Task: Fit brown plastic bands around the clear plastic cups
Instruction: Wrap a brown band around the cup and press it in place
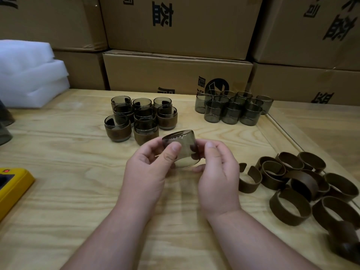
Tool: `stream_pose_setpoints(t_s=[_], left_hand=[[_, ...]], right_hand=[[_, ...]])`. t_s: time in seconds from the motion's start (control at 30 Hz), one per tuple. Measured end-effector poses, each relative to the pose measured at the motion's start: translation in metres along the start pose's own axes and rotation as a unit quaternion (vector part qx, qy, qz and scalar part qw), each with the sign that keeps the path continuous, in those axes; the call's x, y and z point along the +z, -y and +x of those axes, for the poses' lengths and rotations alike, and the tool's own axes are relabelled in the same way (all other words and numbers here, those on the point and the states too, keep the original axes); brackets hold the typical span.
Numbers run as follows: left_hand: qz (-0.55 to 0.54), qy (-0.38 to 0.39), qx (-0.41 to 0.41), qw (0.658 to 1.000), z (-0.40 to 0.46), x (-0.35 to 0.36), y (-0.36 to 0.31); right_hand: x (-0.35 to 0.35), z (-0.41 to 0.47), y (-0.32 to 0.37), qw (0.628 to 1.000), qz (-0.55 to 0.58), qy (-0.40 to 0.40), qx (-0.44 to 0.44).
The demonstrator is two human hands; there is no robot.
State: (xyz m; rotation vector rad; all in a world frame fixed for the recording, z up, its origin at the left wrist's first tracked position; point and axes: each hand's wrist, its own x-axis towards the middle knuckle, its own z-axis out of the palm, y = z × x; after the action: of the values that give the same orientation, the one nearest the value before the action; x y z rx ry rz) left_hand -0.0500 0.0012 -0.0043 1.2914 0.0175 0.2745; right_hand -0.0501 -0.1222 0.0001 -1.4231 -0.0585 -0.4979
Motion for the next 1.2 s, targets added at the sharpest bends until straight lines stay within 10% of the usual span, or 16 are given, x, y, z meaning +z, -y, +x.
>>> stream_pose_setpoints(t_s=[0.87,1.2], left_hand=[[-0.073,-0.008,-0.014,0.997,-0.0023,-0.0007,-0.0052],[-0.05,0.012,0.011,0.999,0.0025,-0.0044,0.0007]], right_hand=[[0.0063,-0.0054,-0.0035,0.98,-0.05,0.193,0.025],[0.0042,-0.007,-0.0005,0.963,-0.144,0.181,-0.135]])
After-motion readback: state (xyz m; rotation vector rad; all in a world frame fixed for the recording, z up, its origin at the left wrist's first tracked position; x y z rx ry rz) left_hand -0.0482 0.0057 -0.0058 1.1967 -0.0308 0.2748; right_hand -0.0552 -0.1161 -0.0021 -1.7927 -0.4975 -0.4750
